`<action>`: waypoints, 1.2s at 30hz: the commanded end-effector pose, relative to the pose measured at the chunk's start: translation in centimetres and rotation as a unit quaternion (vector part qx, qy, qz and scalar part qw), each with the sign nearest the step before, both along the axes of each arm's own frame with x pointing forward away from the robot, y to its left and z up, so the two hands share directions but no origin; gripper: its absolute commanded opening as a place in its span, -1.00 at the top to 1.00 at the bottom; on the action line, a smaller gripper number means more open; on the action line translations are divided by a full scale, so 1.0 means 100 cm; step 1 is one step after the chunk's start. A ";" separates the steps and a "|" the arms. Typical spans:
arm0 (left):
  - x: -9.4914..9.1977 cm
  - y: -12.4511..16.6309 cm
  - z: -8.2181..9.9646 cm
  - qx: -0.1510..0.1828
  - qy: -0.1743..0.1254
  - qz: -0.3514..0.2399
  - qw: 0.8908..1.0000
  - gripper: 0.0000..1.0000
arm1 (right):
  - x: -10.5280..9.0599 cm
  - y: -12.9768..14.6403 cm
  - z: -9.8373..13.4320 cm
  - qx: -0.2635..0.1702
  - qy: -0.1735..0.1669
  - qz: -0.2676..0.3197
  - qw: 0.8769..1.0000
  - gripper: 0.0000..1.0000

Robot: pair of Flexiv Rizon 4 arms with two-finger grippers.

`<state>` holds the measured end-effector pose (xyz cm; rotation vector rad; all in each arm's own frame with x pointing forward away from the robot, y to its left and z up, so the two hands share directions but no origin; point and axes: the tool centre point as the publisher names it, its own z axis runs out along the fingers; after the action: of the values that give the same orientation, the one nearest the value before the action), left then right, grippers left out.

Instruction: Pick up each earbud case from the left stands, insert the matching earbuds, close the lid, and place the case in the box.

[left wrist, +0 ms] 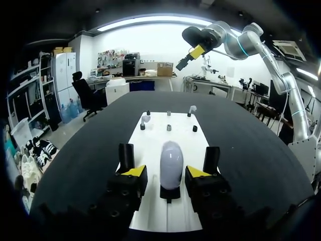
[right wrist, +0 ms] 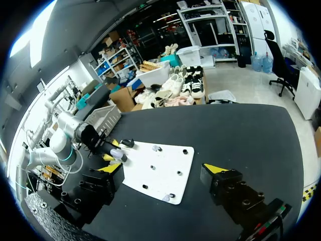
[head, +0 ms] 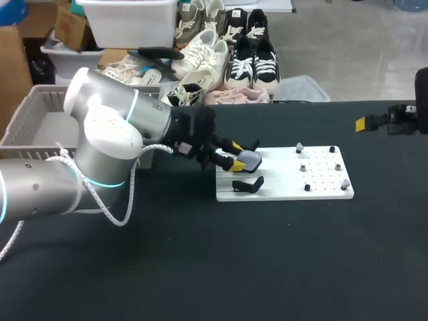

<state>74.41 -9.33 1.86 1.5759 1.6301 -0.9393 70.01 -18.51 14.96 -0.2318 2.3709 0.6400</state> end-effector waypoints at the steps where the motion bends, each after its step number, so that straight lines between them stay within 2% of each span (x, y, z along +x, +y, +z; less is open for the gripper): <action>1: 0.003 -0.002 -0.002 0.000 0.000 0.001 1.000 0.00 | 0.001 -0.001 0.000 0.001 0.000 0.002 1.000 -1.00; 4: 0.003 -0.002 -0.002 0.000 -0.002 0.002 1.000 -0.04 | 0.001 -0.001 0.000 0.001 0.000 0.002 1.000 -1.00; 6: 0.003 -0.002 -0.002 0.000 -0.005 0.005 1.000 -0.14 | 0.001 -0.001 0.000 0.001 0.000 0.002 1.000 -1.00; 10: 0.003 -0.003 -0.003 0.001 -0.005 0.005 1.000 -0.17 | 0.001 -0.001 0.000 0.001 0.000 0.002 1.000 -1.00; 20: 0.001 -0.004 -0.004 0.001 -0.003 0.006 1.000 0.11 | 0.001 -0.001 0.000 0.001 0.000 0.002 1.000 -1.00; 30: -0.002 -0.005 -0.005 0.000 -0.001 0.009 1.000 0.22 | 0.001 -0.001 0.000 0.001 0.000 0.002 1.000 -1.00; 33: -0.001 -0.003 -0.003 -0.002 -0.001 0.013 1.000 0.44 | 0.001 -0.001 0.000 0.001 0.000 0.002 1.000 -1.00; 36: 0.000 -0.001 -0.001 -0.003 -0.001 0.015 1.000 1.00 | 0.001 -0.001 0.000 0.001 0.000 0.002 1.000 -1.00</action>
<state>74.61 -9.61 1.66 1.5503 1.6442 -0.9302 70.01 -18.51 14.96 -0.2318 2.3709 0.6400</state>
